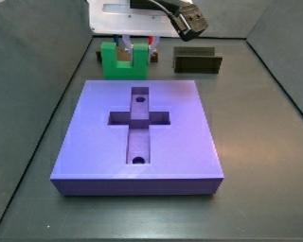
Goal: Pick up the green object. Move up. Move to above the board. Insert the green object.
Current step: Pick up the green object, then move up.
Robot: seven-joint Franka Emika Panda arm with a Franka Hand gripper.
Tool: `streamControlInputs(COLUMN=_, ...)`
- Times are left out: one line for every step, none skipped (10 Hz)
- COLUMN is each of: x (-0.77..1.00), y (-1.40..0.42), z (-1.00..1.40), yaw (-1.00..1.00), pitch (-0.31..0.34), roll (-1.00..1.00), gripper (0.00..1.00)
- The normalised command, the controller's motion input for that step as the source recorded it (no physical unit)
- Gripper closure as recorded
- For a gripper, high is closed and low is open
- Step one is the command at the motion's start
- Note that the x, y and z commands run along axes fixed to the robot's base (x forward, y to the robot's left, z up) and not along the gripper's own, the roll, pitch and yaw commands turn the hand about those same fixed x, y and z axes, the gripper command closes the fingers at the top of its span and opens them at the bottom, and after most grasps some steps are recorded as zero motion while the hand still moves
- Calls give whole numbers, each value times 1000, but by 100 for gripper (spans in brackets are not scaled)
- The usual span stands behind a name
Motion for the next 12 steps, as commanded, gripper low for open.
streamControlInputs(x=0, y=0, z=0, yaw=0, pitch=0, roll=0, gripper=100)
streamControlInputs(x=0, y=0, z=0, yaw=0, pitch=0, roll=0, gripper=100)
streamControlInputs(x=0, y=0, z=0, yaw=0, pitch=0, roll=0, gripper=100)
streamControlInputs(x=0, y=0, z=0, yaw=0, pitch=0, roll=0, gripper=100)
streamControlInputs(x=0, y=0, z=0, yaw=0, pitch=0, roll=0, gripper=100)
streamControlInputs(x=0, y=0, z=0, yaw=0, pitch=0, roll=0, gripper=100)
streamControlInputs(x=0, y=0, z=0, yaw=0, pitch=0, roll=0, gripper=100)
streamControlInputs(x=0, y=0, z=0, yaw=0, pitch=0, roll=0, gripper=100)
streamControlInputs(x=0, y=0, z=0, yaw=0, pitch=0, roll=0, gripper=100)
streamControlInputs(x=0, y=0, z=0, yaw=0, pitch=0, roll=0, gripper=100)
streamControlInputs(x=0, y=0, z=833, yaw=0, pitch=0, roll=0, gripper=100)
streamControlInputs(x=-29, y=-77, z=803, yaw=57, pitch=18, roll=-6, gripper=100)
